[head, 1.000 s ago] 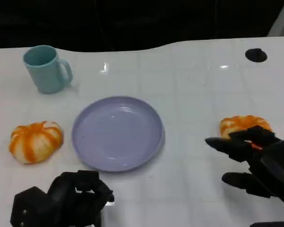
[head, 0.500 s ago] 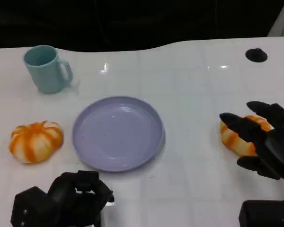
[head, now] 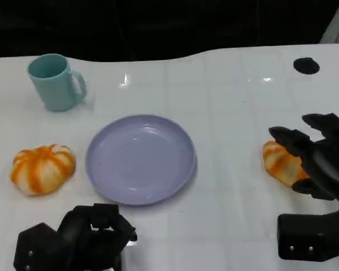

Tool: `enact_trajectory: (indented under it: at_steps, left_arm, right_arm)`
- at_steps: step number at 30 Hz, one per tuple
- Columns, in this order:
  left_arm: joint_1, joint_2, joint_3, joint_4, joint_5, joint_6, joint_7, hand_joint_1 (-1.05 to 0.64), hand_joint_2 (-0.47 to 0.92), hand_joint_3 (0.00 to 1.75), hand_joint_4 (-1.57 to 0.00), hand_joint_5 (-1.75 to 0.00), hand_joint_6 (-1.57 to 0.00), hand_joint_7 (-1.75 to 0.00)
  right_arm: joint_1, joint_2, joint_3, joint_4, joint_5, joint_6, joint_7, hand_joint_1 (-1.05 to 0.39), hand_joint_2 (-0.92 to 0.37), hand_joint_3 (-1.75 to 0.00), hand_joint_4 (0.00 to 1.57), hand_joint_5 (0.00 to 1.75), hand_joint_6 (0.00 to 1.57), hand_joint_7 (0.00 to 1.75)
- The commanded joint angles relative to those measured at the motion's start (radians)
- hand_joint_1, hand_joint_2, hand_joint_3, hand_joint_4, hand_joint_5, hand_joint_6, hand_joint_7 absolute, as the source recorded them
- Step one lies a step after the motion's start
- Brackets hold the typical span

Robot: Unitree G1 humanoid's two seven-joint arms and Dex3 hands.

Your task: Grasp the bread from the table and place it into the plate.

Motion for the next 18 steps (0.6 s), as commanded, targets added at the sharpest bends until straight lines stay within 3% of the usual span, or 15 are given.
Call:
enact_trajectory:
  at_steps: [1, 11, 18]
  left_arm:
    - [0.0, 0.01, 0.008, -0.001, 0.006, -0.014, 0.01, -1.05, 0.57, 0.62, -1.57, -1.21, -1.4, -0.84]
    - [-0.001, 0.012, 0.009, 0.001, 0.006, -0.019, 0.007, -1.05, 0.57, 0.63, -1.57, -1.22, -1.4, -0.84]
    - [0.004, 0.013, 0.008, -0.005, 0.01, -0.015, 0.012, -1.05, 0.57, 0.63, -1.57, -1.22, -1.4, -0.83]
  right_arm:
    - [-0.033, -0.011, 0.026, 0.046, 0.005, 0.018, 0.0, -0.32, -0.73, 0.0, 0.06, 0.41, 0.36, 0.0]
    - [-0.055, 0.0, 0.066, 0.083, 0.024, 0.048, 0.005, -0.24, -0.75, -0.01, 0.05, 0.38, 0.35, 0.0]
    - [-0.115, 0.006, 0.094, 0.181, 0.03, 0.061, -0.001, -0.24, -0.75, -0.01, 0.05, 0.36, 0.34, 0.0]
